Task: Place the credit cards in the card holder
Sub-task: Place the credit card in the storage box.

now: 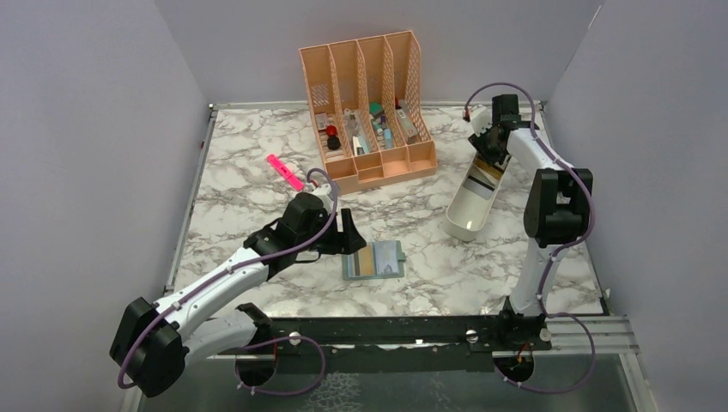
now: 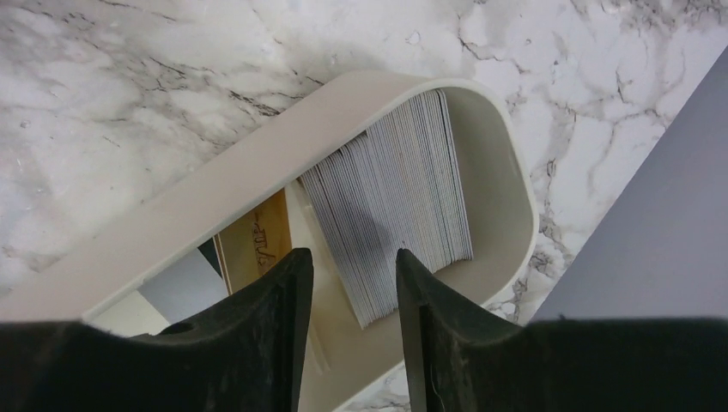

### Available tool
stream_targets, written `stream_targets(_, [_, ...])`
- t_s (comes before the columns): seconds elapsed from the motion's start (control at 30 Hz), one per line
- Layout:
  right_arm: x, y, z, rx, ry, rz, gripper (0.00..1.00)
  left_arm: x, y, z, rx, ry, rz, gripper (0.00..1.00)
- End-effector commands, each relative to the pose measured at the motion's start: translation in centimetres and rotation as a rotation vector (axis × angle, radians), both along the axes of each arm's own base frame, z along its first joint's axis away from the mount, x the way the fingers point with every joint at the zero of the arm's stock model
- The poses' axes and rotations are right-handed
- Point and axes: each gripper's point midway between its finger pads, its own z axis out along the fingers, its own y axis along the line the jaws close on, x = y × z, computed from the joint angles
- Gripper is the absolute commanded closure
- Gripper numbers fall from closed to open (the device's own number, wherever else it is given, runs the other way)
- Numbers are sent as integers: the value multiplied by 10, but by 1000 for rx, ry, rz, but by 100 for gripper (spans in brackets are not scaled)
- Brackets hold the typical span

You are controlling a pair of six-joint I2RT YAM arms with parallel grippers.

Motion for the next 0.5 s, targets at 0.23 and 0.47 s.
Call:
stream_targets(0.23, [-1, -6, 5, -20, -23, 13, 50, 7, -8, 14, -35, -48, -15, 27])
stream_targets(0.47, [-12, 4, 24, 55, -21, -17, 50, 7, -9, 11, -31, -43, -19, 27])
